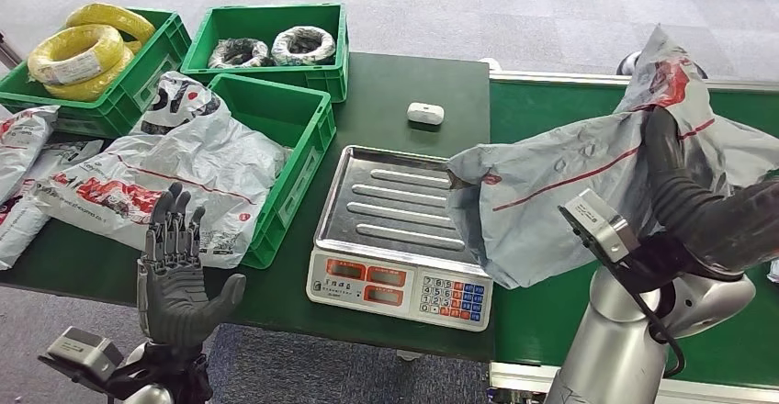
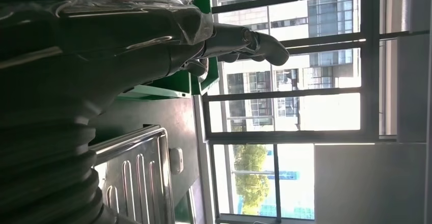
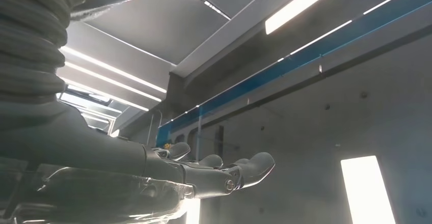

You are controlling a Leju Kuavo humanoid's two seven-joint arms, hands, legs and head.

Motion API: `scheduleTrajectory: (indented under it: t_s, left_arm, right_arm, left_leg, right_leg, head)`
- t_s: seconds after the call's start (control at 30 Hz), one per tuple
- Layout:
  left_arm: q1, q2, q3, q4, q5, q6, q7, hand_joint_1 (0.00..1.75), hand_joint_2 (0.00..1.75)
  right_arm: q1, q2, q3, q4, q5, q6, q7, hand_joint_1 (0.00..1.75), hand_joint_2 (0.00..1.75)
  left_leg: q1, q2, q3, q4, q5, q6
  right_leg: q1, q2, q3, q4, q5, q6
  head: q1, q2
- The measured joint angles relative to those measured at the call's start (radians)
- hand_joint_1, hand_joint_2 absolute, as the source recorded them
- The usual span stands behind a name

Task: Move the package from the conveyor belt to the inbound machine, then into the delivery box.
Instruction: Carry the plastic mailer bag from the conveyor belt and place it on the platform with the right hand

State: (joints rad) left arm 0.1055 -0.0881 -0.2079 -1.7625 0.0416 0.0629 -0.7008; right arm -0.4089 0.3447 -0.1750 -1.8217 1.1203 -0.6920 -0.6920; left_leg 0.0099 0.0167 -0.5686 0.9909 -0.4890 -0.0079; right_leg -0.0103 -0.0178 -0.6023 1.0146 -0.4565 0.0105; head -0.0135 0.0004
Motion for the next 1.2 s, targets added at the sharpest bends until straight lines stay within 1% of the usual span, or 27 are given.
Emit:
scheduleTrajectory:
  t_s: [0.17, 0.23, 0.3, 0.33, 0.4, 0.47, 0.5, 0.57, 0.67, 0.73, 0.9, 1.1, 1.2]
  left_arm:
    - [0.001, -0.003, 0.001, -0.009, -0.004, 0.006, 0.000, 0.00, 1.75]
    - [0.003, -0.007, 0.002, -0.015, -0.009, 0.010, 0.000, 0.00, 1.75]
    - [0.007, -0.010, 0.003, -0.023, -0.013, 0.016, 0.000, 0.00, 1.75]
    - [0.010, -0.010, 0.004, -0.028, -0.015, 0.020, 0.000, 0.00, 1.75]
    - [0.015, -0.011, 0.005, -0.037, -0.015, 0.023, 0.000, 0.00, 1.75]
    - [0.018, -0.010, 0.006, -0.041, -0.012, 0.020, 0.000, 0.00, 1.75]
    - [0.017, -0.010, 0.007, -0.041, -0.010, 0.018, 0.000, 0.00, 1.75]
    - [0.016, -0.009, 0.007, -0.041, -0.007, 0.015, 0.000, 0.00, 1.75]
    - [0.013, -0.008, 0.008, -0.041, -0.003, 0.014, 0.000, 0.00, 1.75]
    - [0.012, -0.007, 0.008, -0.041, -0.003, 0.017, 0.000, 0.00, 1.75]
    - [0.013, -0.006, 0.005, -0.041, -0.003, 0.025, 0.000, 0.00, 1.75]
    - [0.014, -0.004, 0.002, -0.041, -0.003, 0.026, 0.000, 0.00, 1.75]
    - [0.015, -0.004, -0.001, -0.041, -0.003, 0.024, 0.000, 0.00, 1.75]
  right_arm:
    - [0.002, 0.001, 0.000, -0.008, 0.000, 0.000, 0.005, 0.00, 1.75]
    - [0.001, 0.001, 0.002, 0.006, 0.014, 0.000, 0.020, 0.00, 0.87]
    - [-0.008, -0.001, 0.012, 0.067, 0.049, 0.009, 0.087, 0.00, 0.00]
    - [-0.014, -0.005, 0.024, 0.117, 0.063, 0.021, 0.145, 0.00, 0.00]
    - [-0.033, -0.025, 0.059, 0.237, 0.071, 0.055, 0.276, 0.00, 0.87]
    - [-0.056, -0.053, 0.098, 0.366, 0.069, 0.072, 0.373, 0.00, 1.75]
    - [-0.067, -0.066, 0.114, 0.426, 0.068, 0.071, 0.398, 0.00, 1.75]
    - [-0.082, -0.087, 0.140, 0.527, 0.061, 0.066, 0.417, 0.00, 1.75]
    - [-0.091, -0.109, 0.167, 0.646, 0.031, 0.061, 0.419, 0.00, 1.75]
    - [-0.092, -0.120, 0.179, 0.710, -0.015, 0.067, 0.409, 0.00, 1.75]
    - [-0.088, -0.131, 0.195, 0.819, -0.212, 0.165, 0.340, 0.00, 1.75]
    - [-0.080, -0.135, 0.203, 0.881, -0.262, 0.187, 0.323, 0.00, 1.75]
    - [-0.059, -0.136, 0.206, 0.903, -0.305, 0.184, 0.305, 0.00, 0.44]
  left_leg:
    - [0.000, 0.000, 0.000, 0.000, 0.000, 0.000]
    - [0.000, 0.000, 0.000, 0.000, 0.000, 0.000]
    - [0.000, 0.002, 0.001, -0.001, 0.000, 0.000]
    - [0.000, 0.002, 0.001, -0.001, 0.000, 0.000]
    - [0.000, 0.002, 0.002, -0.001, 0.000, 0.000]
    - [0.000, 0.001, 0.002, -0.001, 0.000, 0.000]
    - [0.000, 0.001, 0.002, -0.001, 0.000, 0.000]
    - [0.000, 0.001, 0.002, 0.000, 0.001, 0.000]
    - [0.000, 0.000, 0.002, 0.000, 0.000, 0.000]
    - [0.000, 0.000, 0.002, 0.000, 0.000, 0.000]
    - [0.000, 0.000, 0.001, 0.000, 0.000, 0.000]
    - [0.000, 0.000, 0.002, 0.000, 0.000, 0.000]
    - [0.000, 0.000, 0.002, 0.000, 0.000, 0.000]
  right_leg:
    - [0.000, 0.000, 0.000, 0.000, 0.000, 0.000]
    - [0.000, 0.000, 0.001, 0.000, 0.000, 0.000]
    - [0.000, 0.001, 0.002, 0.000, 0.000, 0.000]
    - [0.000, 0.002, 0.002, 0.000, 0.000, 0.000]
    - [0.000, 0.002, 0.002, 0.000, 0.000, 0.000]
    - [0.000, 0.001, 0.003, 0.000, 0.000, 0.000]
    - [0.000, 0.001, 0.003, 0.000, 0.000, 0.000]
    - [0.000, 0.001, 0.003, 0.000, 0.000, 0.000]
    - [0.000, 0.001, 0.002, 0.000, 0.000, 0.000]
    - [0.000, 0.001, 0.002, 0.000, 0.000, 0.000]
    - [0.000, 0.001, 0.001, 0.000, 0.000, 0.000]
    - [0.000, 0.001, 0.001, 0.000, 0.000, 0.000]
    - [0.000, 0.001, 0.002, 0.000, 0.000, 0.000]
  head:
    - [0.000, 0.000]
    - [0.000, 0.000]
    - [0.000, 0.000]
    - [0.000, 0.000]
    - [0.000, 0.000]
    - [0.000, 0.000]
    - [0.000, 0.000]
    - [0.000, 0.000]
    - [0.000, 0.000]
    - [0.000, 0.000]
    - [0.000, 0.000]
    - [0.000, 0.000]
    - [0.000, 0.000]
